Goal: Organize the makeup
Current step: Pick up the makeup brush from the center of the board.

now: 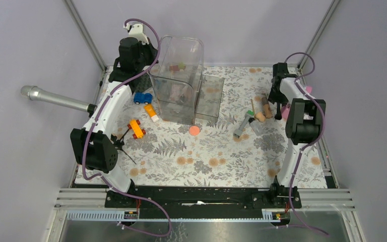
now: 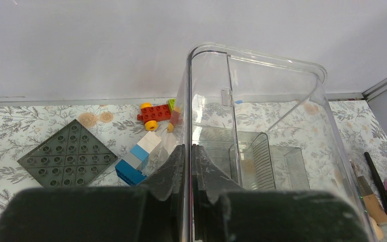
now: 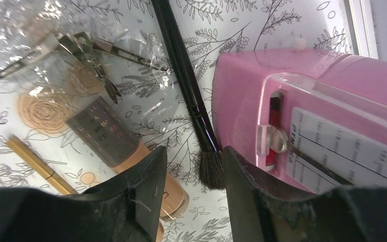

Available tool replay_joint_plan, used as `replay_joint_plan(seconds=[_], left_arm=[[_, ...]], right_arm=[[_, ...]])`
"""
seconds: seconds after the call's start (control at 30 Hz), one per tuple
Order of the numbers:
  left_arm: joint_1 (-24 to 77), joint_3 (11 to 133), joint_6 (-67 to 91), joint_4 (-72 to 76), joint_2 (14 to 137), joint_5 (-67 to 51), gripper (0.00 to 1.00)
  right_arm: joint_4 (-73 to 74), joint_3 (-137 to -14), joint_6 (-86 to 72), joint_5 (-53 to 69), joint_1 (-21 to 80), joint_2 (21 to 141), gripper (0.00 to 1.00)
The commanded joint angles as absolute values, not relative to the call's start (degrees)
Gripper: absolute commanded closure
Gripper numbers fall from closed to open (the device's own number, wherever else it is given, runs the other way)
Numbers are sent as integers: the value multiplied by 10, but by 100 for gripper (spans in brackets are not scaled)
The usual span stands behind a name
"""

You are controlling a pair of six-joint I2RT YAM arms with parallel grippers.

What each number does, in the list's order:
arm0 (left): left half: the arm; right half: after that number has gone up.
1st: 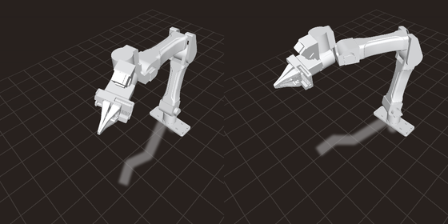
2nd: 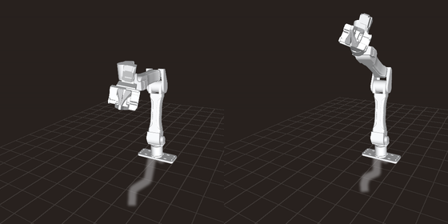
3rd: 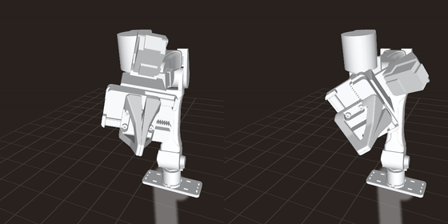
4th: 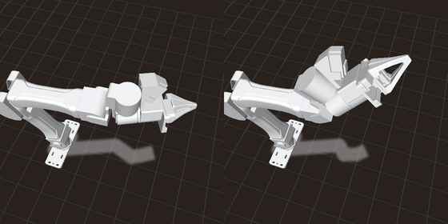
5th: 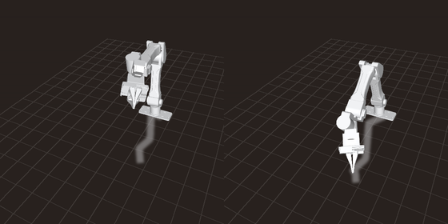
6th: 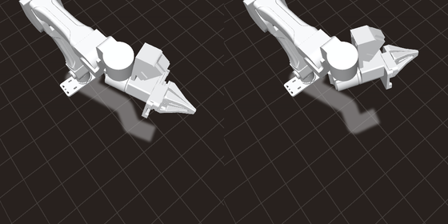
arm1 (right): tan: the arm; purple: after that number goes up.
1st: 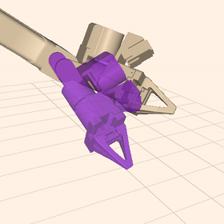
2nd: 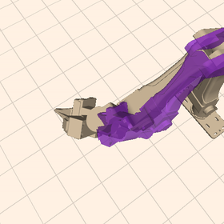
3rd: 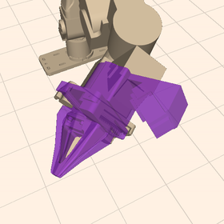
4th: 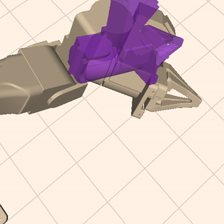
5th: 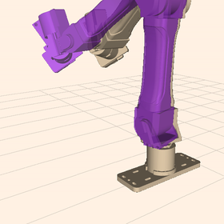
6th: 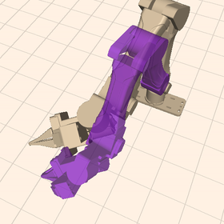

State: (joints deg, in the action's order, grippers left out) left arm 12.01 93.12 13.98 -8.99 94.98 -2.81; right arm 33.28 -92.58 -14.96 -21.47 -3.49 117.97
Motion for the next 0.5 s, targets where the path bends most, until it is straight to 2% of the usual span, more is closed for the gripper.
replay_joint_plan(seconds=[0.0, 0.27, 0.47], left_arm=[[132, 919, 142, -174, 978, -72, 93], [132, 918, 142, -174, 981, -73, 93], [132, 919, 144, -174, 985, -76, 93]], right_arm=[[364, -960, -113, -222, -37, 1196, 46], [368, -959, -104, -212, -51, 1228, 46], [369, -971, -110, -185, -62, 1257, 50]])
